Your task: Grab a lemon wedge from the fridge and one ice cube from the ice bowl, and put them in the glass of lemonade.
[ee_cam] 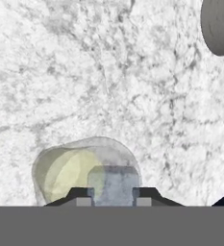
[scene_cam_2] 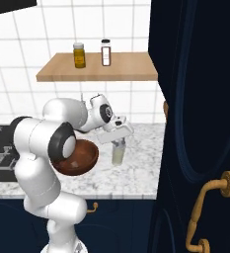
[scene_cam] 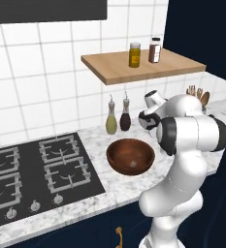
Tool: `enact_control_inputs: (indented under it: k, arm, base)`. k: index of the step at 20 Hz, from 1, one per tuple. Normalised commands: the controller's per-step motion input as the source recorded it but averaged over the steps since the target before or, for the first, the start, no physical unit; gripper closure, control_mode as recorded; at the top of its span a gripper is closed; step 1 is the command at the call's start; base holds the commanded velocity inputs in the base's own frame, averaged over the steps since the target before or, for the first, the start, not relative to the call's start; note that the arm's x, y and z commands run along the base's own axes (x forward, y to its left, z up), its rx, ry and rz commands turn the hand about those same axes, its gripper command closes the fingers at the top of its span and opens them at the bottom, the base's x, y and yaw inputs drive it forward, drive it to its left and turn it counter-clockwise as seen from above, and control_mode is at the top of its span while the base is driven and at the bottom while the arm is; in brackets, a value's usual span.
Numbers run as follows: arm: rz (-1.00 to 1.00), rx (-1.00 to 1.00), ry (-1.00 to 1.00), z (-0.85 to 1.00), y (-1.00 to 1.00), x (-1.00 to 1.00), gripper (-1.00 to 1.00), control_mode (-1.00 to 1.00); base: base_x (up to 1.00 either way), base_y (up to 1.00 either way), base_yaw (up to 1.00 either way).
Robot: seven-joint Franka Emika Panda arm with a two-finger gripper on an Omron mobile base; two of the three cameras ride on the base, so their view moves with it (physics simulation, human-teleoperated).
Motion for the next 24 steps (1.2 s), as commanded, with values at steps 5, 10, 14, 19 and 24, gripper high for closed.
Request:
enact_control_inputs:
  k: [5, 10, 14, 19, 24]
  arm:
    - [0.00, -0.05, 0.00, 0.00, 0.00, -0.24, 1.00, -1.00]
    - [0.00, -0.06, 0.00, 0.00, 0.10, -0.26, 1.00, -1.00]
    - [-0.01, -0.06, 0.00, 0.00, 0.16, -0.11, 1.00, -1.00]
    - [-0.01, -0.05, 0.00, 0.00, 0.13, 0.00, 1.00, -1.00]
    - [0.00, -0.01, 0.00, 0.00, 0.00, 0.02, 1.00, -1.00]
  base:
    - [0.00, 0.00, 0.00]
    - [0.00, 0.00, 0.00]
    - [0.00, 0.00, 0.00]
    - [0.00, 0.00, 0.00]
    - [0.00, 0.00, 0.00]
